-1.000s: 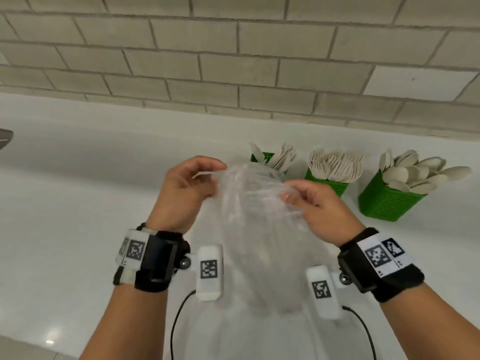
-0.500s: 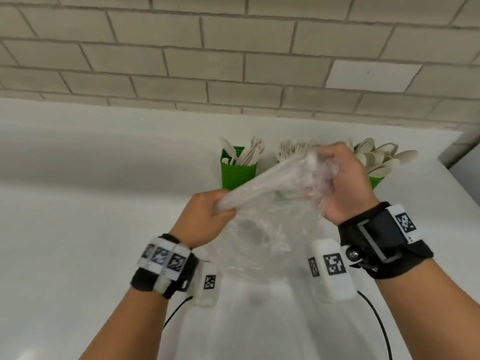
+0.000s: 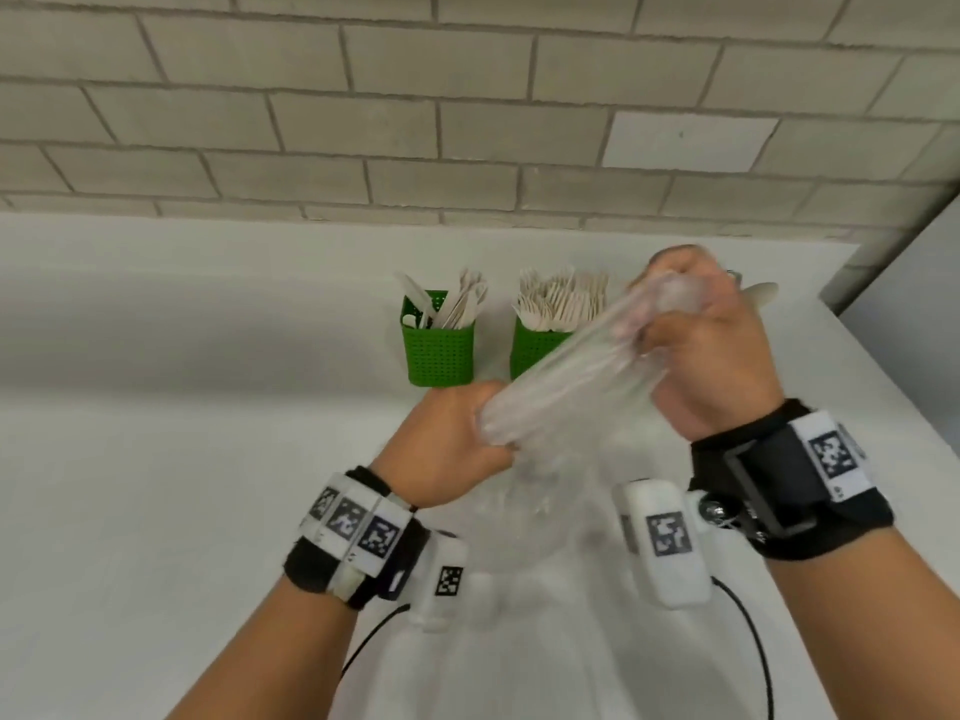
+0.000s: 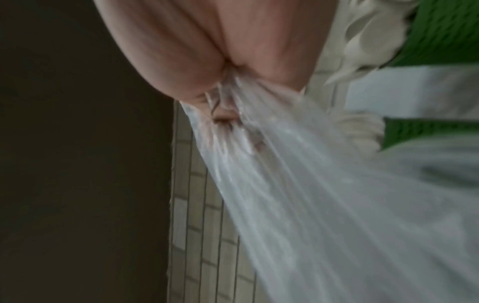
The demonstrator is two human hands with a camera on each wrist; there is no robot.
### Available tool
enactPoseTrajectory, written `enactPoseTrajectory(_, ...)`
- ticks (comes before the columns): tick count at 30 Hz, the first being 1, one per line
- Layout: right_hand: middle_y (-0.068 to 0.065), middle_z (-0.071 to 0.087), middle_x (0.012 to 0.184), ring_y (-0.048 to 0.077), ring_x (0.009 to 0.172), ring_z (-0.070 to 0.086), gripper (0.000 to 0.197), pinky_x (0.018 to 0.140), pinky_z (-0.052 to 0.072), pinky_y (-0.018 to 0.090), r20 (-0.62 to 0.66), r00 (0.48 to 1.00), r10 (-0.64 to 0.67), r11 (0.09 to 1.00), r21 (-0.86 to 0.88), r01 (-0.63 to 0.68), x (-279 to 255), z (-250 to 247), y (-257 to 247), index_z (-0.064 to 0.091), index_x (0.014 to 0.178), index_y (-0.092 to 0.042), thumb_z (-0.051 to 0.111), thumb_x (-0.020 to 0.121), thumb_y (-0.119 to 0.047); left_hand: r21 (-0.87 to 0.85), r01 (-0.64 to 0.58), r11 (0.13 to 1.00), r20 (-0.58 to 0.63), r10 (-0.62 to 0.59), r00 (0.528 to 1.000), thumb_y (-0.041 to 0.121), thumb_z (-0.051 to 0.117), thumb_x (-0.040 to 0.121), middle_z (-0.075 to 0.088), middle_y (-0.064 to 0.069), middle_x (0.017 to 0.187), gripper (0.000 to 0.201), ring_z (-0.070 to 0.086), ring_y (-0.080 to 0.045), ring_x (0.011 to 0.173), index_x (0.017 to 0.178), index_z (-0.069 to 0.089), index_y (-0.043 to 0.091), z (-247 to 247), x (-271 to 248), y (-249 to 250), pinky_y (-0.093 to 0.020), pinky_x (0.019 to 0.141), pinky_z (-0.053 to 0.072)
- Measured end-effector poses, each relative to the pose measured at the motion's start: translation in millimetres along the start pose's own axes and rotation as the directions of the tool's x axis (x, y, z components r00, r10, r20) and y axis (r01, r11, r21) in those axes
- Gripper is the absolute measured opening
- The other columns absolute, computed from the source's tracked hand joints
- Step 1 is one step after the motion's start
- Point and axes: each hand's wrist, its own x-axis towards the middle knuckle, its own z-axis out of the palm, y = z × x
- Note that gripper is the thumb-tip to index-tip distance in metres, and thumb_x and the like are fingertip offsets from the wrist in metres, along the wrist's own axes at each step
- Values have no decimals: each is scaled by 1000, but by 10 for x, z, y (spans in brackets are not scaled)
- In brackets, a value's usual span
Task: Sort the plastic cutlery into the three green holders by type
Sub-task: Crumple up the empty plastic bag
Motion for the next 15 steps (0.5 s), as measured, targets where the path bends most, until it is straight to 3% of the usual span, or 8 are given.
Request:
enactPoseTrajectory(2,2,59,74,20,70,55,59,68,49,30,-59,992,-111,979,-178,99,-72,-177,-20,63,99,-17,45,57,20,-214,87,973,2,-88,996,8,70,72,66,4,70,18,57,-8,61,84,71,22,-80,19,-45,-22,57,42)
enactPoseTrajectory(4,0,60,92,12,87,57,57,80,47,20,113,962,-248,747,-610,264,-243,-182,79,66,106,-24,52,68,17,-557,81,827,-100,-164,981,2,57,61,68,-6,67,25,60,-14,62,77,73,12,-157,79,34,-21,58,46)
enactPoseTrajectory(6,0,47,114,4,110,47,54,95,37,12,384,922,-56,613,-715,335,-453,-85,274,55,130,-31,63,82,-8,-823,77,562,-74,-241,968,1,48,50,67,-18,78,43,64,-26,72,86,71,0,-182,149,108,-27,62,51)
enactPoseTrajectory(8,-8,28,138,-2,132,28,82,108,27,9,456,873,173,652,-717,246,-617,52,457,23,150,-38,68,81,-39,-932,162,323,94,-214,972,6,52,43,61,-23,84,56,61,-32,76,97,61,-7,-126,179,240,-33,66,51)
enactPoseTrajectory(9,-9,25,144,-2,135,27,89,109,26,10,438,882,174,673,-706,218,-652,92,525,16,152,-36,67,79,-42,-936,202,289,150,-190,970,9,54,44,58,-21,83,57,60,-31,75,99,57,-6,-84,191,302,-33,67,50)
enactPoseTrajectory(10,-8,33,143,-1,133,33,86,107,31,12,387,915,116,690,-694,206,-644,111,563,22,150,-31,67,78,-39,-927,199,318,148,-177,973,10,56,48,57,-19,81,51,59,-29,72,96,57,-5,-34,203,340,-33,66,49)
enactPoseTrajectory(12,-6,59,120,1,109,56,55,91,45,19,253,965,-67,708,-670,224,-558,43,591,52,129,-20,69,76,-22,-788,97,608,-39,-206,978,11,60,58,62,-11,80,29,60,-22,74,85,61,0,13,202,349,-32,67,47)
enactPoseTrajectory(15,-4,64,80,9,73,58,27,63,45,24,95,977,-189,675,-711,199,-405,-133,536,62,86,-16,65,72,6,-446,-183,876,-233,84,969,15,65,73,50,5,131,63,50,-8,121,132,45,26,30,90,309,-24,97,44)
